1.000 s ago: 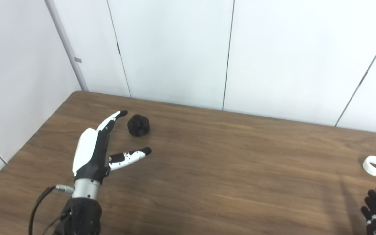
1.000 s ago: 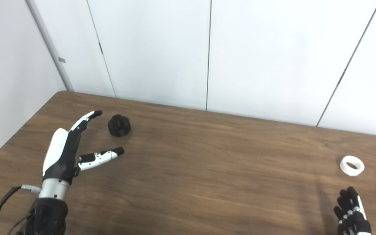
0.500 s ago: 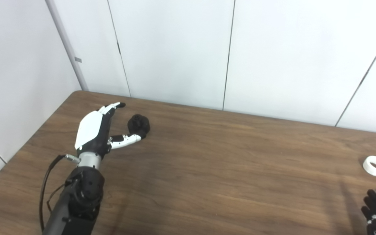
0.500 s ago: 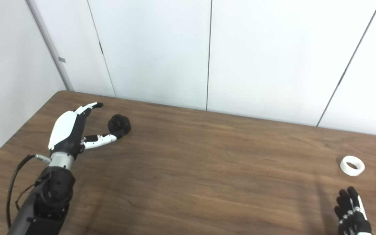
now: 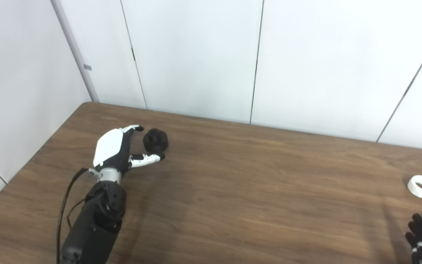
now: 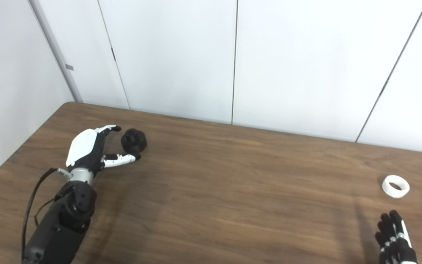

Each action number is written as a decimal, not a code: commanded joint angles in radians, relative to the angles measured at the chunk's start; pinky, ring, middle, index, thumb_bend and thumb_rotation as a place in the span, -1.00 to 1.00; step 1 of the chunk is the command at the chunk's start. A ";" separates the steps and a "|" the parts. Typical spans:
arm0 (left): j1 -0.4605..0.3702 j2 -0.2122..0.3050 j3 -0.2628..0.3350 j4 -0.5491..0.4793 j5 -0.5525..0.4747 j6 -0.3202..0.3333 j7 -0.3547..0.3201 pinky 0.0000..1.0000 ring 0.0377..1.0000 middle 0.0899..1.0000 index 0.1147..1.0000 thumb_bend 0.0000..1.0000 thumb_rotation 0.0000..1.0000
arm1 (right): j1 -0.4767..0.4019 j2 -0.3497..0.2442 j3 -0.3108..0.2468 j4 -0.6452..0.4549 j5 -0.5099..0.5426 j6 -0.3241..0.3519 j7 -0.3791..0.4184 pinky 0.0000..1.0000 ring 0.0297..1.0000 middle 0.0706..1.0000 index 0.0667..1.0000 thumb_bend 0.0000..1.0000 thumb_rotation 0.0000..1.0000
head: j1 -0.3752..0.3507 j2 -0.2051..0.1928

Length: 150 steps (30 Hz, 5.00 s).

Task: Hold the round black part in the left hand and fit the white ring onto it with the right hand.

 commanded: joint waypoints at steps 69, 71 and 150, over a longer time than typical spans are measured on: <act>-0.192 0.011 -0.032 0.261 -0.136 -0.031 0.143 1.00 1.00 0.84 0.47 0.75 -0.39 | 0.191 -0.015 0.011 -0.077 -0.029 -0.056 0.003 1.00 0.99 0.95 0.98 -0.05 1.00 | -0.015 0.029; -0.191 0.010 -0.027 0.259 -0.140 -0.032 0.147 1.00 0.99 0.83 0.45 0.74 -0.40 | 0.192 -0.014 0.011 -0.080 -0.030 -0.055 0.003 1.00 0.98 0.95 0.98 -0.02 1.00 | -0.015 0.029; 0.291 -0.178 -0.423 -0.451 0.108 -0.241 -0.109 1.00 1.00 0.72 -0.16 0.04 -0.87 | 0.148 0.025 0.135 -0.123 -0.153 0.035 -0.107 0.88 0.85 0.84 0.86 0.25 0.92 | -0.290 0.157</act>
